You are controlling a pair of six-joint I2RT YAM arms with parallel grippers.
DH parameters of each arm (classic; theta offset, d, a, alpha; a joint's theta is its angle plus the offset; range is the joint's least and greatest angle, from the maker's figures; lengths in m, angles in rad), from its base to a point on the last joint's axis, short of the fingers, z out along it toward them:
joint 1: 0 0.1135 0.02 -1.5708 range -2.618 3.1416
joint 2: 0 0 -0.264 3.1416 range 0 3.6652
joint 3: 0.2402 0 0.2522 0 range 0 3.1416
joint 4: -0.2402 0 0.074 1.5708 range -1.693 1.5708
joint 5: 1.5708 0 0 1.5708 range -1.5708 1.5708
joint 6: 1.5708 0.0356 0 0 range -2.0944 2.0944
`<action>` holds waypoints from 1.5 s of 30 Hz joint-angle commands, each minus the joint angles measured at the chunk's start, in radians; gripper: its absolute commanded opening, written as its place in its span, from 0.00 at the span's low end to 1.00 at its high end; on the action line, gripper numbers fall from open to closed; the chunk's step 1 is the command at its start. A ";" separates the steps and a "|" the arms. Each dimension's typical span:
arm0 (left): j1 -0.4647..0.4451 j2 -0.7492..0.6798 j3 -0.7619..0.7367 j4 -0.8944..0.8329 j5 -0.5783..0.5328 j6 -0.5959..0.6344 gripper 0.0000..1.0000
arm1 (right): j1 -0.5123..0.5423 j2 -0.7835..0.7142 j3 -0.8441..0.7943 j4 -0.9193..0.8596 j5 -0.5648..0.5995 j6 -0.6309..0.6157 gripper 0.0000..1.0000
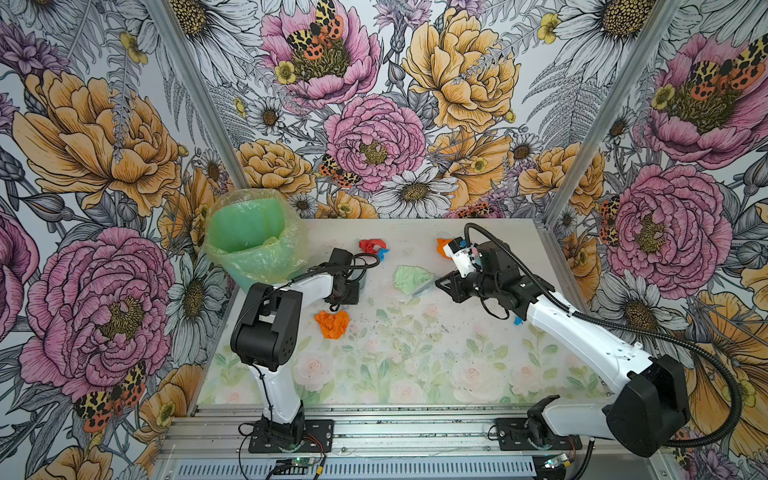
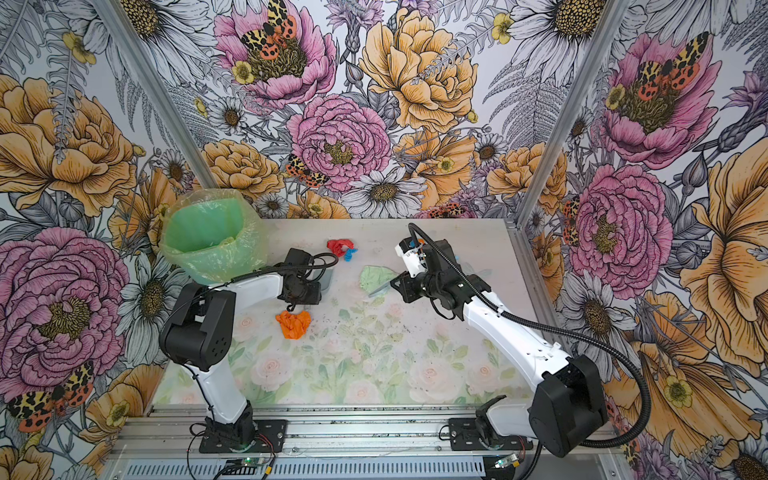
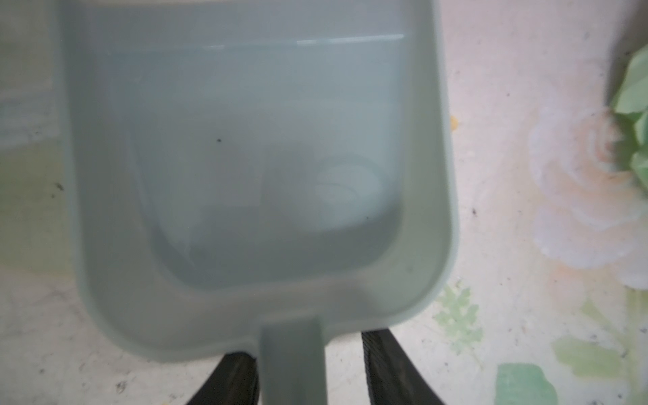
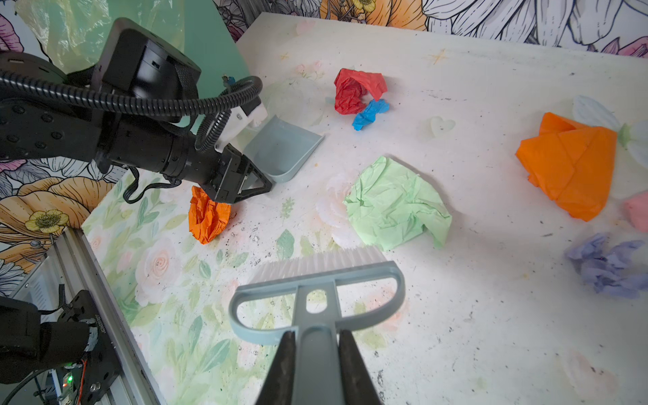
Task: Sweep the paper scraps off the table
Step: 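Close the left gripper on the dustpan handle, then lift the dustpan with the left gripper while the right gripper lowers the brush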
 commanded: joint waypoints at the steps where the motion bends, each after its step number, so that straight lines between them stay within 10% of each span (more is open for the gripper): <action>1: -0.003 0.016 0.008 -0.015 -0.022 -0.015 0.45 | 0.004 -0.023 -0.001 0.037 0.015 -0.008 0.00; 32: -0.019 -0.056 -0.007 0.019 -0.045 -0.026 0.14 | -0.003 -0.027 -0.013 0.037 0.005 -0.020 0.00; 45: -0.014 -0.182 0.001 -0.046 0.061 -0.006 0.16 | -0.003 -0.027 -0.023 0.085 -0.035 -0.058 0.00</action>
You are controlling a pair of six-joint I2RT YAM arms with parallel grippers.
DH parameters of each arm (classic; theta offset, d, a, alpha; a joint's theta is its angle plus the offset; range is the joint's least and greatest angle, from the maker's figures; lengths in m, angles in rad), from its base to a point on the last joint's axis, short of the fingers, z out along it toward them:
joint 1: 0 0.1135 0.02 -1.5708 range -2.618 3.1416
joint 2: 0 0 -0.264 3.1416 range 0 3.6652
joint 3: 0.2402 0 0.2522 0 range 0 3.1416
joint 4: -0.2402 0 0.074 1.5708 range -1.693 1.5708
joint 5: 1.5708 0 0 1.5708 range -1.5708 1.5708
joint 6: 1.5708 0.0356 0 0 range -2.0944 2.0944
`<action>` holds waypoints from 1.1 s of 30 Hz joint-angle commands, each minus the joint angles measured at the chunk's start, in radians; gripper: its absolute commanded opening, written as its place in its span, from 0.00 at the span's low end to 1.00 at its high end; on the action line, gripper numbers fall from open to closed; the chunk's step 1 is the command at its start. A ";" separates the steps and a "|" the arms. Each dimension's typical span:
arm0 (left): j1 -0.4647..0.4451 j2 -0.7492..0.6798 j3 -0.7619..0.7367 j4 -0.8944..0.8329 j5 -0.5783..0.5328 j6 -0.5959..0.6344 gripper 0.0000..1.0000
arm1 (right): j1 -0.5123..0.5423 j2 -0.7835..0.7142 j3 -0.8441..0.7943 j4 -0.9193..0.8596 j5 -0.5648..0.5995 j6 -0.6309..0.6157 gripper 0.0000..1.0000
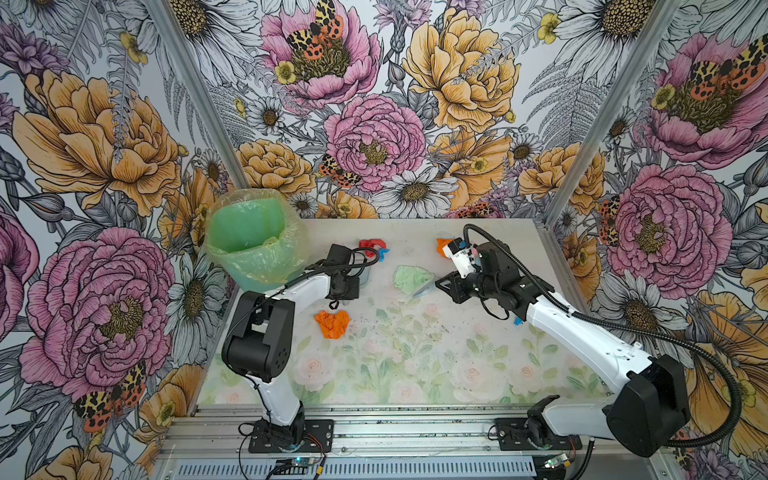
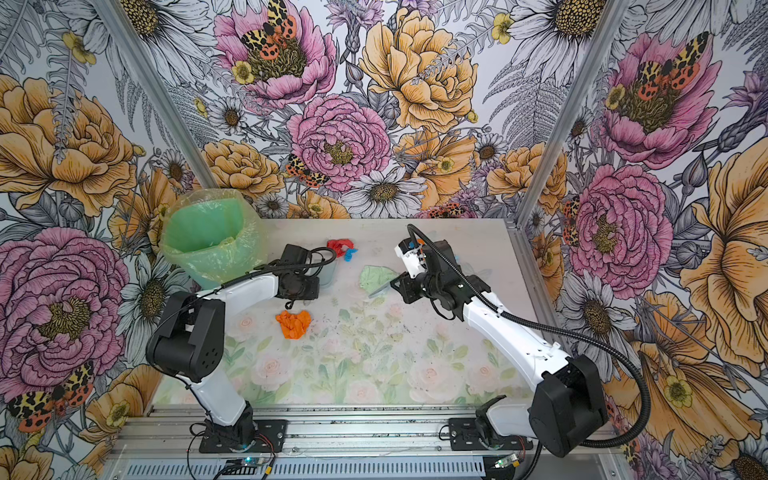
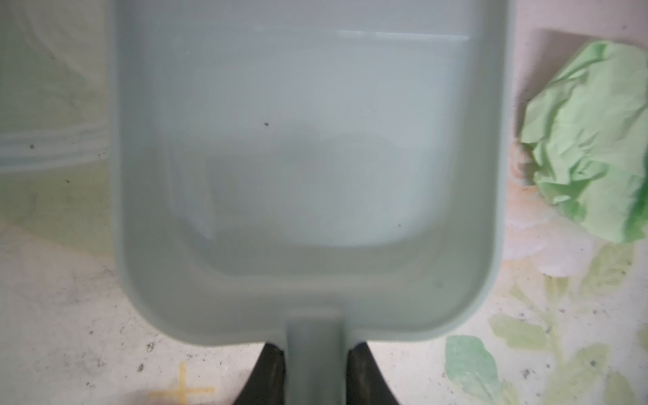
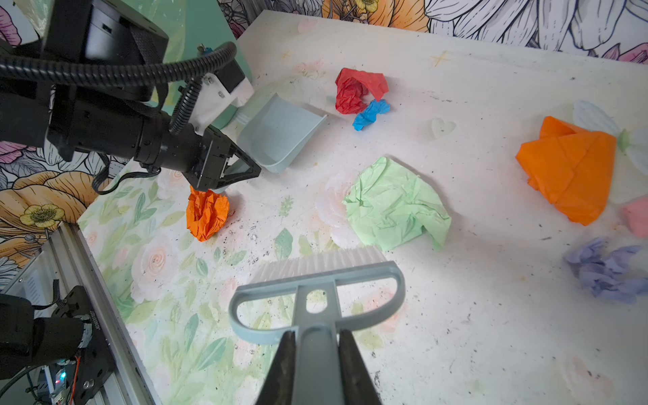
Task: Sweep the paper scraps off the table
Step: 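Lift the dustpan with the left gripper while the right gripper lowers the brush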
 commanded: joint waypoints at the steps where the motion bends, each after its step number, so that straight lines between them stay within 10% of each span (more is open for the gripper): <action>1: -0.001 -0.087 -0.001 -0.038 0.056 0.021 0.15 | -0.001 -0.029 -0.020 0.085 -0.043 -0.040 0.00; 16: 0.059 -0.373 -0.092 -0.195 0.052 -0.019 0.17 | 0.114 -0.018 -0.284 0.792 -0.186 0.057 0.00; 33: 0.120 -0.461 -0.144 -0.208 0.067 -0.022 0.17 | 0.406 0.438 -0.142 1.133 -0.151 0.014 0.00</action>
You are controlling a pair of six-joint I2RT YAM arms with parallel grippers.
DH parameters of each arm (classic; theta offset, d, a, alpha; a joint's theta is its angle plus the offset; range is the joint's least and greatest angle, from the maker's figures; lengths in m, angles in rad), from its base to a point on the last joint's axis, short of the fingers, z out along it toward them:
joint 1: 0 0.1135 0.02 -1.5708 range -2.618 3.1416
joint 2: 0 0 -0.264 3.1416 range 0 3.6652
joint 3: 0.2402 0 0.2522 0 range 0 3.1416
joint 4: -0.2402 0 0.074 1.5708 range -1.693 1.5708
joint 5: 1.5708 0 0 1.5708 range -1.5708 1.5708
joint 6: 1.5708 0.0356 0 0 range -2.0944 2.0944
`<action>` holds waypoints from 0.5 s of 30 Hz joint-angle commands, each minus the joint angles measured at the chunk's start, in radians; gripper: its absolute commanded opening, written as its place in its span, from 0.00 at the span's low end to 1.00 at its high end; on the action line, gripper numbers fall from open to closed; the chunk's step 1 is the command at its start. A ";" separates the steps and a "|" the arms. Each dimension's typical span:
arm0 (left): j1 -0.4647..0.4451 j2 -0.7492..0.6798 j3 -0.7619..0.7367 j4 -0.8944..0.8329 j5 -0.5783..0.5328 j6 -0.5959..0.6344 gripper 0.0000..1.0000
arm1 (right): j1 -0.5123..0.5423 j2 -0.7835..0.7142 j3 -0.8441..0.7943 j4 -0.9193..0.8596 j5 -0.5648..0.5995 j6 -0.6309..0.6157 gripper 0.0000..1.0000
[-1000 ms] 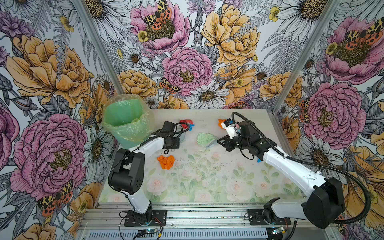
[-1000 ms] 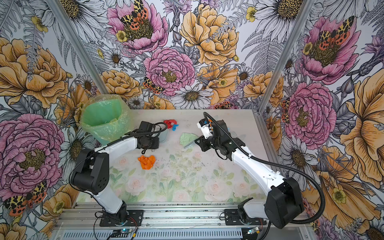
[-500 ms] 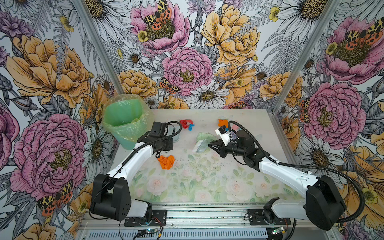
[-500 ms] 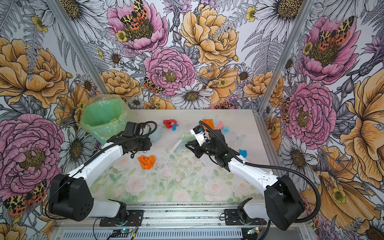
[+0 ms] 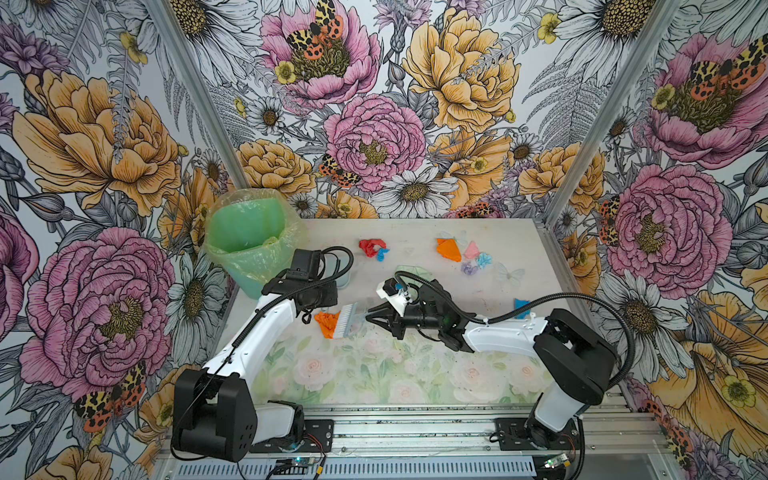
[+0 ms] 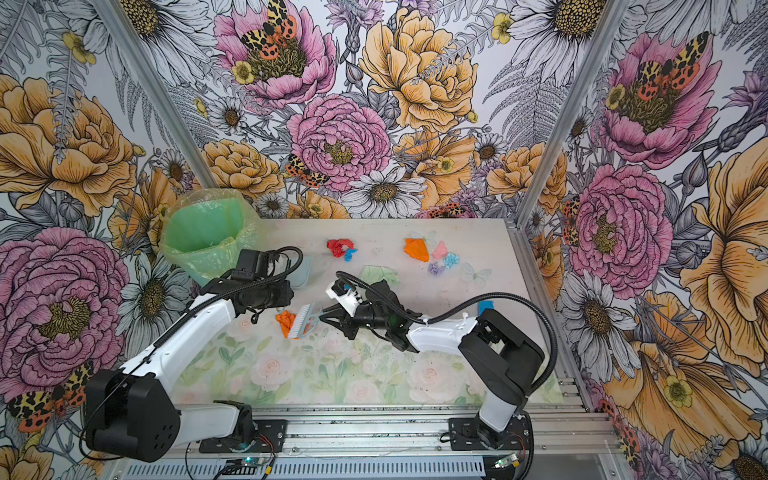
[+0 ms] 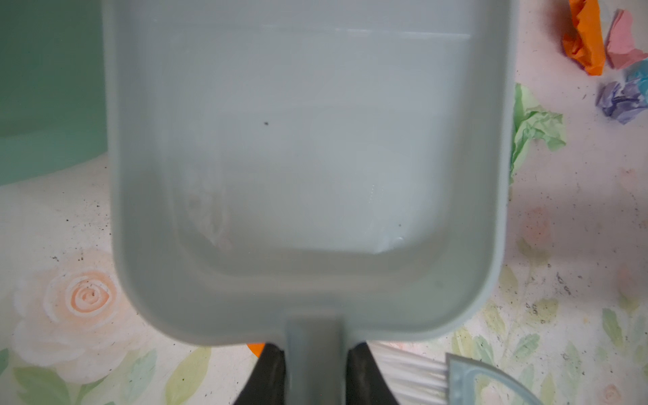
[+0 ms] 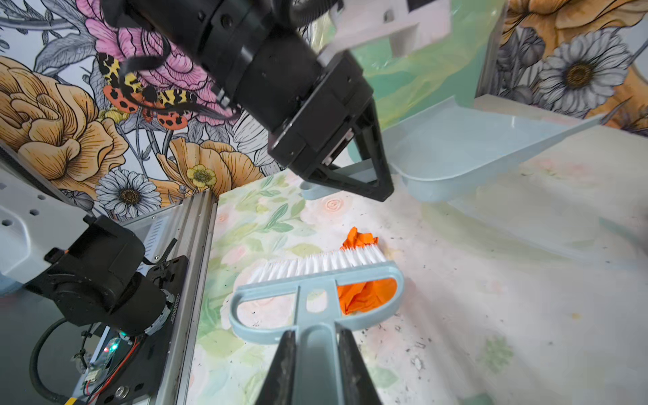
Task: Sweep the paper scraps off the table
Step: 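Lift the dustpan with the left gripper while the right gripper lowers the brush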
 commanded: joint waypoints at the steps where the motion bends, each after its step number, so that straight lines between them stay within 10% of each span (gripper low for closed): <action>1: 0.016 -0.031 -0.015 0.006 0.020 -0.013 0.17 | 0.016 0.048 0.058 0.123 -0.001 -0.008 0.00; 15: 0.025 -0.030 -0.021 0.005 0.031 -0.009 0.16 | 0.027 0.210 0.033 0.219 0.010 0.018 0.00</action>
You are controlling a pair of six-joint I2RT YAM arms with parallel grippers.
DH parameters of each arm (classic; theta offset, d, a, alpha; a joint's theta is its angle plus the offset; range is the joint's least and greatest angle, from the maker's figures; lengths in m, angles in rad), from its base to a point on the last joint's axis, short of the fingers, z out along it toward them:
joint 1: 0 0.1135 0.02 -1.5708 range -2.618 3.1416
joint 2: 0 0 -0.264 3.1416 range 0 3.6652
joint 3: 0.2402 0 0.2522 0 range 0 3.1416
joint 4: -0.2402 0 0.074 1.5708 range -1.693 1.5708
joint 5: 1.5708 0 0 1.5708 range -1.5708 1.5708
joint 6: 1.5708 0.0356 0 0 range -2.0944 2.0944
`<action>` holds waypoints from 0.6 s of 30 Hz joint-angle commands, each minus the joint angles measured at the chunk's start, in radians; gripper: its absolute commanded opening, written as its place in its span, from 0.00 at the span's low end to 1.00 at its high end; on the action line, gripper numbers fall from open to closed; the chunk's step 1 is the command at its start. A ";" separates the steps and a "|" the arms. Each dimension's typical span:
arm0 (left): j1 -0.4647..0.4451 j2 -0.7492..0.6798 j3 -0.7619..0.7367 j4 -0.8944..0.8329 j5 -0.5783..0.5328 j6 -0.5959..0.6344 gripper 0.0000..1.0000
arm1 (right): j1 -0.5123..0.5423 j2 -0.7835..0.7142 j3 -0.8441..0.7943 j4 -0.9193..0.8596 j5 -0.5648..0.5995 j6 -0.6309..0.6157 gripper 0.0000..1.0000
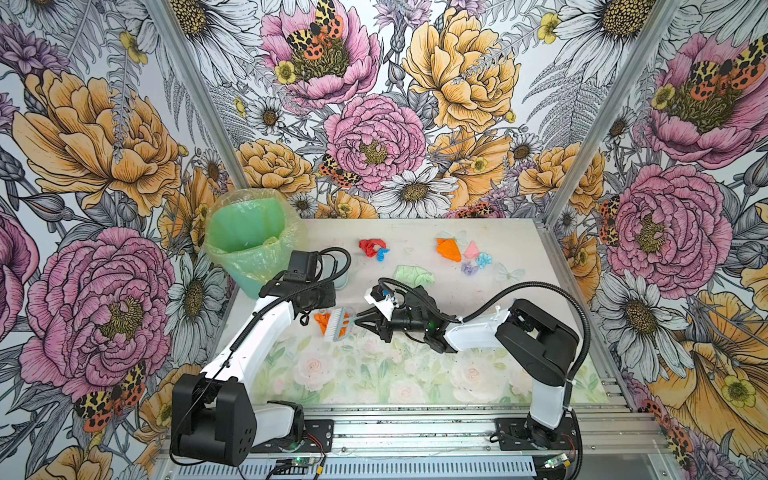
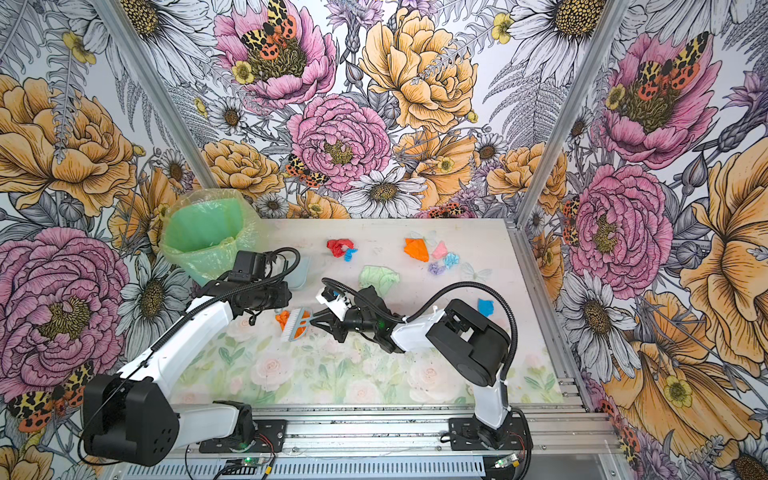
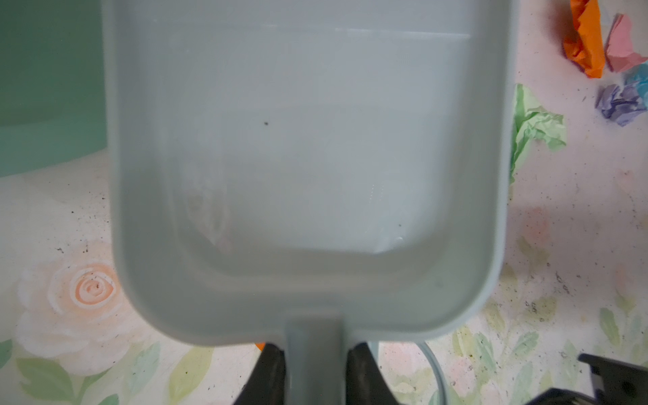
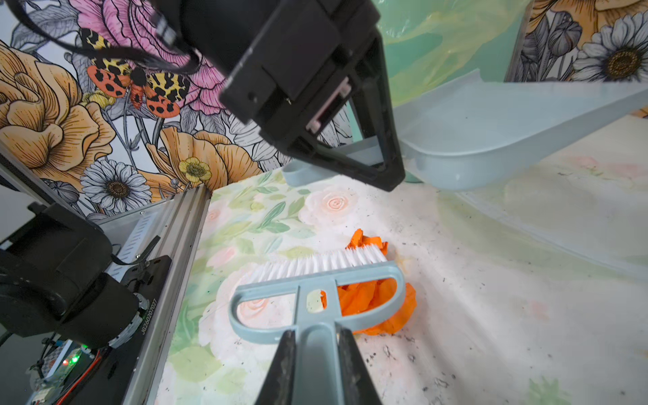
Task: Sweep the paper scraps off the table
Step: 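Lift the dustpan with the left gripper while the right gripper lowers the brush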
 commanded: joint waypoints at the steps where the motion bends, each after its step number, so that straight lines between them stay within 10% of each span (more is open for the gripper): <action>1: 0.010 -0.010 -0.009 0.008 0.019 -0.009 0.16 | 0.005 0.031 -0.015 0.062 0.010 0.013 0.00; 18: 0.010 -0.004 -0.011 0.009 0.018 -0.007 0.15 | -0.015 0.061 -0.038 -0.059 0.131 -0.022 0.00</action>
